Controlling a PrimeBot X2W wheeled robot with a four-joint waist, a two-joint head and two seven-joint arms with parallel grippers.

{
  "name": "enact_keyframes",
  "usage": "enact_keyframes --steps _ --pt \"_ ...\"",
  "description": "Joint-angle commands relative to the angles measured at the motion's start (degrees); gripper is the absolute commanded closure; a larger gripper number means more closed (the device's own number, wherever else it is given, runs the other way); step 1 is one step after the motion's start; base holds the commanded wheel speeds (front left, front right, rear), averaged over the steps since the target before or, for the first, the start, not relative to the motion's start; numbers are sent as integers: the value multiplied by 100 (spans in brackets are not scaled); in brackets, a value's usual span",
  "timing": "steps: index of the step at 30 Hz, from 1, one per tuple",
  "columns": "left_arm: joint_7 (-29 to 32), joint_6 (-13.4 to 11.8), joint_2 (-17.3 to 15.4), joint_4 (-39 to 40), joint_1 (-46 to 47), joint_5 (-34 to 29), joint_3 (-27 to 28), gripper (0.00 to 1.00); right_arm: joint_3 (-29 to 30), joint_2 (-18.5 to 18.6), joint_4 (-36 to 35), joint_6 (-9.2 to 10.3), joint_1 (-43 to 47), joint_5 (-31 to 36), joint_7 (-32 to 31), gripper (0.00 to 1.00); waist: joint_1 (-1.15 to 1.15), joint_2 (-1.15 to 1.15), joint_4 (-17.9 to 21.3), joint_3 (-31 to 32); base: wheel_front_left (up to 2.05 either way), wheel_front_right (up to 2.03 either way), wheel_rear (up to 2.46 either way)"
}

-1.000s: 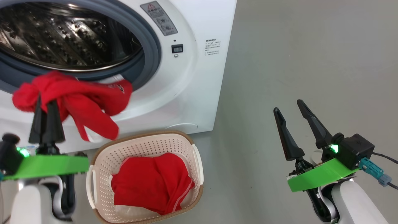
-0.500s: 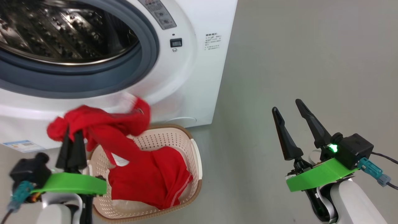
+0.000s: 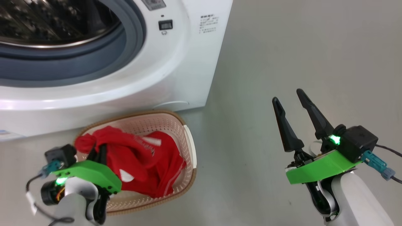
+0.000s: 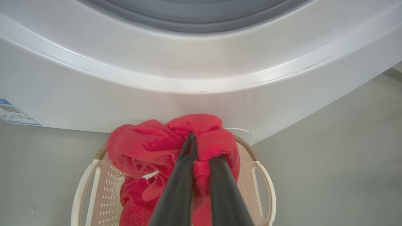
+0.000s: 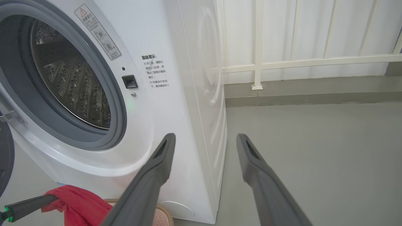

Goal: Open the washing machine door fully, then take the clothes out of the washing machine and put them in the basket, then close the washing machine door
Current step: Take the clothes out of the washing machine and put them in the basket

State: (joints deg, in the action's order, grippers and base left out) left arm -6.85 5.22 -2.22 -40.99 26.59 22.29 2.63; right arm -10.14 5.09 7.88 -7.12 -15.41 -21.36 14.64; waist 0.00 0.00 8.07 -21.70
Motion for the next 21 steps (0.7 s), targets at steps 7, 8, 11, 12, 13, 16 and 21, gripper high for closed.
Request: enact_keyframes --steps 7,8,11,12,13,16,21 --pt "639 137 -202 -1111 711 109 -84 100 -173 -35 -164 -36 -217 -73 36 0 0 0 123 -528 0 0 0" --pt "699 148 -209 -1273 804 139 -97 100 -185 -38 -164 -36 -241 -72 36 0 0 0 136 -581 0 0 0" --pt "919 177 -221 -1754 1050 260 -117 100 -229 -48 -172 -36 -319 -71 36 0 0 0 188 -731 0 0 0" --pt "966 185 -231 -1889 1127 288 -130 100 -239 -50 -177 -36 -342 -70 36 0 0 0 205 -779 0 0 0" --pt "1007 191 -245 -2020 1199 306 -145 100 -243 -53 -176 -36 -361 -67 36 0 0 0 219 -824 0 0 0" --pt "1063 200 -292 -2373 1380 318 -200 100 -264 -60 -178 -36 -418 -56 36 0 0 0 260 -955 0 0 0" --pt "1098 211 -328 -2834 1585 375 -249 100 -291 -77 -187 -36 -497 -61 36 0 0 0 318 -1116 0 0 0"
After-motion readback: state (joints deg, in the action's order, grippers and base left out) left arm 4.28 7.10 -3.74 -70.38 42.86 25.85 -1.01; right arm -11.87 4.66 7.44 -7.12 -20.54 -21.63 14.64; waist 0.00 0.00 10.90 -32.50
